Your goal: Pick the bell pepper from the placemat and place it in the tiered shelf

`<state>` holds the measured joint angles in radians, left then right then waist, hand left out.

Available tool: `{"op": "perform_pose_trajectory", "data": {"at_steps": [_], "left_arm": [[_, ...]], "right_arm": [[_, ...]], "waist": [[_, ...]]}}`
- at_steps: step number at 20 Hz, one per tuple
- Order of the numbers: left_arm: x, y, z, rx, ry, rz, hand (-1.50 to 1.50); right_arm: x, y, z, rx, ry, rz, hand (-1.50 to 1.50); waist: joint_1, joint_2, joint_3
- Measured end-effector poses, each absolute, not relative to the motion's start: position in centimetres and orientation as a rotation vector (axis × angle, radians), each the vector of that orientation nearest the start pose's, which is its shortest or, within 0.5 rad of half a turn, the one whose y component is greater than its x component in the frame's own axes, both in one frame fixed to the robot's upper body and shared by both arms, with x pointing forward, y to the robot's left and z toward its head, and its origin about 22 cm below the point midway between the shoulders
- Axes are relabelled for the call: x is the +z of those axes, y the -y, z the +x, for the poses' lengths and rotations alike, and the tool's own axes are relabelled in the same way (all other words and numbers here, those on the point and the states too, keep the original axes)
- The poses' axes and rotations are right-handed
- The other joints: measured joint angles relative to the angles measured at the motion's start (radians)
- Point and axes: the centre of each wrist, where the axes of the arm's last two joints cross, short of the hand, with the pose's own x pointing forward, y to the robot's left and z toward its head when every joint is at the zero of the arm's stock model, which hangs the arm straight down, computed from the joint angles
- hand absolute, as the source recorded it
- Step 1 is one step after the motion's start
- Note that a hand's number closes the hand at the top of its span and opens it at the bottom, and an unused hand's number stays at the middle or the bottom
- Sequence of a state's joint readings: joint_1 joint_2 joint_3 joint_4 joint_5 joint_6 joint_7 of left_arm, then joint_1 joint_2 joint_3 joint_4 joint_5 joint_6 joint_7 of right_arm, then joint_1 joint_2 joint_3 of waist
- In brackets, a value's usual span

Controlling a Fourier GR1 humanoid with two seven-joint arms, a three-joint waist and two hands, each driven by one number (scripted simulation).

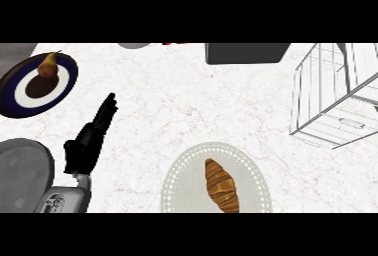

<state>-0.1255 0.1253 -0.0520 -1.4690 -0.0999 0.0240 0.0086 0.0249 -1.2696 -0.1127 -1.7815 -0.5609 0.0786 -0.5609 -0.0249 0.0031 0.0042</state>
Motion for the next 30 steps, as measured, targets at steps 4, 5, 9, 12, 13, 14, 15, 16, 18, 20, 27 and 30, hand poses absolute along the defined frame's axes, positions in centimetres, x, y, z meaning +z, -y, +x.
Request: {"op": "perform_pose_trajectory", "data": {"at_steps": [4, 5, 9, 12, 13, 14, 15, 16, 18, 20, 27, 30], "left_arm": [[1.2, -23.0, 27.9, -0.253, 1.579, 0.116, 0.00], [1.3, -22.9, 27.8, -0.260, 1.581, 0.107, 0.00], [1.5, -22.4, 28.0, -0.275, 1.586, 0.092, 0.00], [1.8, -22.1, 28.6, -0.288, 1.590, 0.087, 0.00], [1.6, -22.1, 28.5, -0.288, 1.587, 0.084, 0.00], [1.7, -21.9, 28.5, -0.286, 1.587, 0.088, 0.00], [1.8, -21.5, 28.5, -0.288, 1.588, 0.087, 0.00], [1.6, -21.7, 28.6, -0.287, 1.586, 0.087, 0.00], [1.6, -22.0, 28.8, -0.288, 1.584, 0.084, 0.00], [1.7, -22.2, 28.8, -0.288, 1.586, 0.088, 0.00], [1.8, -22.0, 28.7, -0.281, 1.580, 0.086, 0.00], [2.2, -22.0, 29.0, -0.281, 1.585, 0.082, 0.00]], "right_arm": [[28.2, 45.4, 23.8, 0.859, 2.205, -0.252, 1.50], [28.7, 46.6, 23.8, 0.858, 2.213, -0.265, 1.50], [29.8, 49.5, 24.3, 0.833, 2.235, -0.349, 1.50], [29.7, 49.8, 25.6, 0.818, 2.248, -0.389, 1.50], [29.5, 49.8, 26.0, 0.817, 2.255, -0.397, 1.50], [29.4, 49.5, 26.5, 0.819, 2.265, -0.410, 1.50], [29.4, 49.4, 26.8, 0.824, 2.280, -0.430, 1.50], [28.9, 49.4, 27.2, 0.825, 2.297, -0.445, 1.50], [27.9, 49.1, 28.1, 0.841, 2.330, -0.461, 1.50], [27.1, 48.5, 29.2, 0.836, 2.349, -0.446, 1.50], [25.6, 46.3, 32.6, 0.691, 2.329, -0.226, 1.50], [25.3, 46.2, 34.0, 0.635, 2.307, -0.175, 1.50]], "waist": [[0.019, 0.002, -0.002], [0.027, 0.003, -0.002], [0.046, 0.004, -0.003], [0.055, 0.005, -0.003], [0.055, 0.005, -0.004], [0.054, 0.004, -0.004], [0.055, 0.004, -0.004], [0.055, 0.004, -0.004], [0.055, 0.005, -0.004], [0.054, 0.004, -0.004], [0.053, 0.002, -0.004], [0.056, 0.004, -0.004]]}}
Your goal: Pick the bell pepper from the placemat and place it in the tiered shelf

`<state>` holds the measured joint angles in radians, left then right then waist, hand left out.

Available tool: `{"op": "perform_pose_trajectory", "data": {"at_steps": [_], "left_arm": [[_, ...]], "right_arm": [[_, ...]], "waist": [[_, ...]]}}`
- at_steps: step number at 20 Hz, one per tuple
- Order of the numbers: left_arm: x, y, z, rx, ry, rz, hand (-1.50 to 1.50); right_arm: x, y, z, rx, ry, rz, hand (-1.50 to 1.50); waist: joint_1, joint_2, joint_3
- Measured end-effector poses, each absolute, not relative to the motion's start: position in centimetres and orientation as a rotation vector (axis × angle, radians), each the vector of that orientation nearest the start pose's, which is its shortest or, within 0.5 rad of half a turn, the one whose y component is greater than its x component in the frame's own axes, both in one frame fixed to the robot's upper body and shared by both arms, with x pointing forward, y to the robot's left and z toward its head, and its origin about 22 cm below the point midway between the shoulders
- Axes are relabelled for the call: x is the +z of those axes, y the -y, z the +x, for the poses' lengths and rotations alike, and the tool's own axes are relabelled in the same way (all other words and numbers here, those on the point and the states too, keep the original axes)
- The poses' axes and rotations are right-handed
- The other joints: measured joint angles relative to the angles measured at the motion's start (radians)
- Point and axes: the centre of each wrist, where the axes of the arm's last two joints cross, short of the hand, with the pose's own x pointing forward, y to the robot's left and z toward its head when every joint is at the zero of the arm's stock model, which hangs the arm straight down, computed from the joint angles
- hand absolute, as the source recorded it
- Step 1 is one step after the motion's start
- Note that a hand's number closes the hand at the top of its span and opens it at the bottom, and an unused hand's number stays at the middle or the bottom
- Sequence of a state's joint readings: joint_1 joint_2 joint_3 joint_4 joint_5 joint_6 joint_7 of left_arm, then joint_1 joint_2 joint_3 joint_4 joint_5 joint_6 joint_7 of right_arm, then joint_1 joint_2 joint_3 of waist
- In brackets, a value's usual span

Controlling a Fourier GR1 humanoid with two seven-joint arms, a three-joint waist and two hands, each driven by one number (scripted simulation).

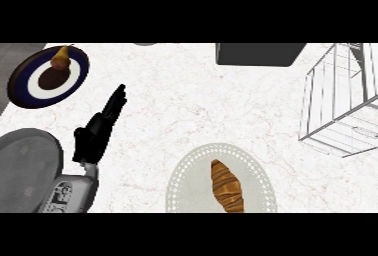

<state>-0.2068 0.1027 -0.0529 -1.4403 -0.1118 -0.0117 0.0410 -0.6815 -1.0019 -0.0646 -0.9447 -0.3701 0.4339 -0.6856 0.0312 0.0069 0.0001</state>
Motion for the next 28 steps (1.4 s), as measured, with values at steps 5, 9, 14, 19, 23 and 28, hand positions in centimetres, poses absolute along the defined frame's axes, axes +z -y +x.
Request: {"op": "perform_pose_trajectory", "data": {"at_steps": [5, 9, 14, 19, 23, 28], "left_arm": [[1.5, -22.0, 29.0, -0.280, 1.583, 0.089, 0.00], [1.8, -22.2, 28.2, -0.278, 1.595, 0.092, 0.00], [1.9, -22.0, 28.5, -0.281, 1.589, 0.097, 0.00], [1.8, -21.8, 28.8, -0.272, 1.584, 0.092, 0.00], [1.4, -21.8, 28.7, -0.276, 1.581, 0.087, 0.00], [1.9, -21.8, 29.0, -0.281, 1.580, 0.090, 0.00]], "right_arm": [[24.8, 45.2, 36.1, 0.594, 2.292, -0.133, 1.50], [24.4, 45.1, 36.8, 0.609, 2.269, -0.206, 1.50], [23.4, 45.7, 37.6, 0.617, 2.206, -0.415, -1.50], [22.8, 47.0, 38.0, 0.573, 2.172, -0.422, -1.50], [22.7, 47.6, 38.1, 0.509, 2.141, -0.354, -1.50], [24.3, 48.2, 38.0, 0.480, 2.101, -0.274, -1.50]], "waist": [[-0.006, 0.000, 0.000], [-0.005, -0.001, 0.000], [-0.002, 0.002, 0.001], [-0.002, 0.002, 0.001], [-0.004, 0.002, 0.001], [-0.006, 0.001, 0.001]]}}
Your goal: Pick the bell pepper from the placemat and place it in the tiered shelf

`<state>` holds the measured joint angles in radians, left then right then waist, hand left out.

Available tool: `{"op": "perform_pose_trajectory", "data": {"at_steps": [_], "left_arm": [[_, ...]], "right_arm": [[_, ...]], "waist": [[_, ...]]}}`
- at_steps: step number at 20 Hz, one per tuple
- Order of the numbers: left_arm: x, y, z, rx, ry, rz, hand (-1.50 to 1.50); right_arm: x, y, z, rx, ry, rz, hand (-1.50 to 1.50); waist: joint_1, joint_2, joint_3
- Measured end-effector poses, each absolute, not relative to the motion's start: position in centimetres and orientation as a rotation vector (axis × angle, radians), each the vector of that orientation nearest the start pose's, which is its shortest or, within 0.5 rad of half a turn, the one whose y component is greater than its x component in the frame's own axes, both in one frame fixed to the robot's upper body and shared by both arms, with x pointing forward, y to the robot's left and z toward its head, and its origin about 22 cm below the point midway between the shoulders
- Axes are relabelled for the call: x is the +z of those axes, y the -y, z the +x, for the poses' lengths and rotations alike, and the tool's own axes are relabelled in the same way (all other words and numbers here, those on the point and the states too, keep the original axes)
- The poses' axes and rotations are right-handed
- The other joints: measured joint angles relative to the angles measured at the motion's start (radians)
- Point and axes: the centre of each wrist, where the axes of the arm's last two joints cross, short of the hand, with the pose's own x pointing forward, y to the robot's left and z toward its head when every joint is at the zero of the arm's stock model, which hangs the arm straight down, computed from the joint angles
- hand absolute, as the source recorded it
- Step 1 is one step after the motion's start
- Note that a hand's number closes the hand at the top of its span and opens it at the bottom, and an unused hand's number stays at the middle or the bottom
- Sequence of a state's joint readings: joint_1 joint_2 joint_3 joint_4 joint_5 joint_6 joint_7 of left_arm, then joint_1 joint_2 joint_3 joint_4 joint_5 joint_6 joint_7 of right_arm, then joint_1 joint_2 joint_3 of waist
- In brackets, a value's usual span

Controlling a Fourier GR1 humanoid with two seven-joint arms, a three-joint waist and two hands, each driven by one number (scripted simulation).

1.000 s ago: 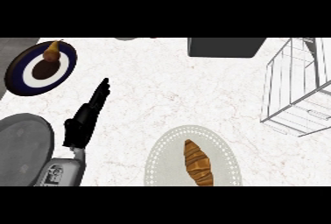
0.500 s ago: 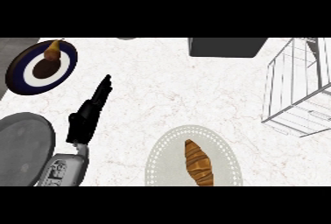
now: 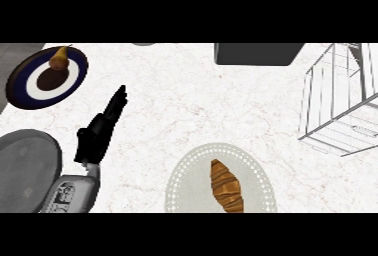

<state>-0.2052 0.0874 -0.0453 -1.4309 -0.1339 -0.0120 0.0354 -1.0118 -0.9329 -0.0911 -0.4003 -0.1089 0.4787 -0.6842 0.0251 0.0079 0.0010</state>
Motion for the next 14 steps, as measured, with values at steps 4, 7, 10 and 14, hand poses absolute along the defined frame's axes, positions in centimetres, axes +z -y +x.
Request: {"op": "perform_pose_trajectory", "data": {"at_steps": [4, 7, 10, 14], "left_arm": [[1.4, -21.9, 28.8, -0.287, 1.587, 0.084, 0.00], [1.5, -22.1, 28.8, -0.283, 1.588, 0.090, 0.00], [1.5, -21.7, 28.8, -0.286, 1.589, 0.089, 0.00], [1.8, -21.8, 29.2, -0.294, 1.596, 0.081, 0.00]], "right_arm": [[25.5, 48.5, 37.9, 0.456, 2.084, -0.228, -1.50], [26.3, 49.0, 37.6, 0.376, 2.074, -0.175, -1.50], [28.1, 49.8, 37.2, 0.263, 2.060, -0.090, -1.50], [29.8, 52.1, 35.3, 0.115, 2.042, -0.045, -1.50]], "waist": [[0.002, 0.001, 0.000], [0.005, 0.002, 0.000], [0.007, 0.003, 0.000], [0.018, 0.009, 0.001]]}}
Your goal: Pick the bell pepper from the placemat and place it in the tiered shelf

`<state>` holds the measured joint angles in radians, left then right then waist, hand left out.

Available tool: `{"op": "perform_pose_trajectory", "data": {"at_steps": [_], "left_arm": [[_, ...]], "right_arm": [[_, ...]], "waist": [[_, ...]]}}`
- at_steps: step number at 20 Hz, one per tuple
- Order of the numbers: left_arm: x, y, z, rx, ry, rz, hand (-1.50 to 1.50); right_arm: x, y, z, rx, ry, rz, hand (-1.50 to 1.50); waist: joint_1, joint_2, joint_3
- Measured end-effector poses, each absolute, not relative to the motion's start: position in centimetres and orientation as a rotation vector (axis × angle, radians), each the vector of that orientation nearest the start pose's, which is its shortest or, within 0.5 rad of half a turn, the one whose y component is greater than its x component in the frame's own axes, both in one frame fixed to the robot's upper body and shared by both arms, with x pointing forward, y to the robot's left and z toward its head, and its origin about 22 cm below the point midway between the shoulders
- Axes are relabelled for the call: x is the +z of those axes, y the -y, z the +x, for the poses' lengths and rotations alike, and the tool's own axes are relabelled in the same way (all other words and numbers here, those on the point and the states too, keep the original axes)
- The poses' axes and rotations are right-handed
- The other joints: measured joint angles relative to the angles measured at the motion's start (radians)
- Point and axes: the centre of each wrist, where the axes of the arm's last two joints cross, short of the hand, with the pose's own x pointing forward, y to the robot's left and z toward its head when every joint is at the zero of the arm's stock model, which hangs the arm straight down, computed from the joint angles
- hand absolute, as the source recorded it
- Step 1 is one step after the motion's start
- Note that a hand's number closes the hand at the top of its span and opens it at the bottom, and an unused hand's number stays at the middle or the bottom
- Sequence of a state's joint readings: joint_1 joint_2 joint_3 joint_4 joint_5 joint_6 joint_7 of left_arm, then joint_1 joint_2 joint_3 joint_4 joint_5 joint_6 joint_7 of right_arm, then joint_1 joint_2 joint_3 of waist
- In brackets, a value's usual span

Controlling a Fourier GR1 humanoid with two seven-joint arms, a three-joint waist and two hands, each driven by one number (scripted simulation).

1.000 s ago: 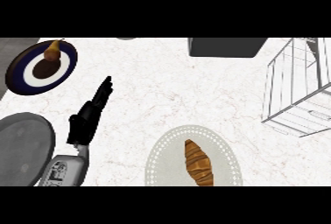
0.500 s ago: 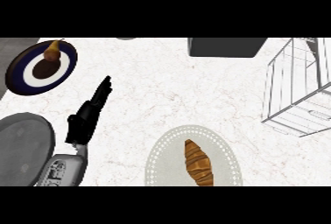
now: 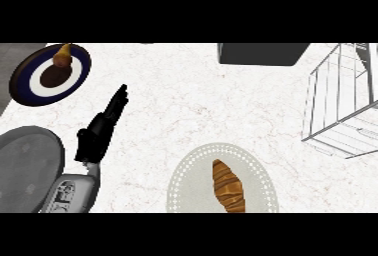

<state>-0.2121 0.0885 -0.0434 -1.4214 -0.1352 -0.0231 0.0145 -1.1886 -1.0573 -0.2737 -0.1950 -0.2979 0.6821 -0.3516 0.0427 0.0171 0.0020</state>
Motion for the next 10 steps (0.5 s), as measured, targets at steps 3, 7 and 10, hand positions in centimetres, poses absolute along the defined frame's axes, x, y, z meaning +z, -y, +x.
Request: {"op": "perform_pose_trajectory", "data": {"at_steps": [3, 7, 10], "left_arm": [[2.1, -20.9, 29.2, -0.300, 1.601, 0.063, 0.00], [2.1, -20.9, 29.3, -0.299, 1.614, 0.059, 0.00], [2.3, -20.5, 29.3, -0.307, 1.624, 0.056, 0.00]], "right_arm": [[30.9, 53.9, 33.4, 0.059, 2.004, -0.065, -1.50], [31.6, 55.8, 31.2, 0.067, 1.916, -0.117, -1.50], [31.9, 57.0, 29.6, 0.097, 1.865, -0.160, -1.50]], "waist": [[0.010, 0.006, 0.001], [0.020, 0.017, 0.003], [0.027, 0.023, 0.006]]}}
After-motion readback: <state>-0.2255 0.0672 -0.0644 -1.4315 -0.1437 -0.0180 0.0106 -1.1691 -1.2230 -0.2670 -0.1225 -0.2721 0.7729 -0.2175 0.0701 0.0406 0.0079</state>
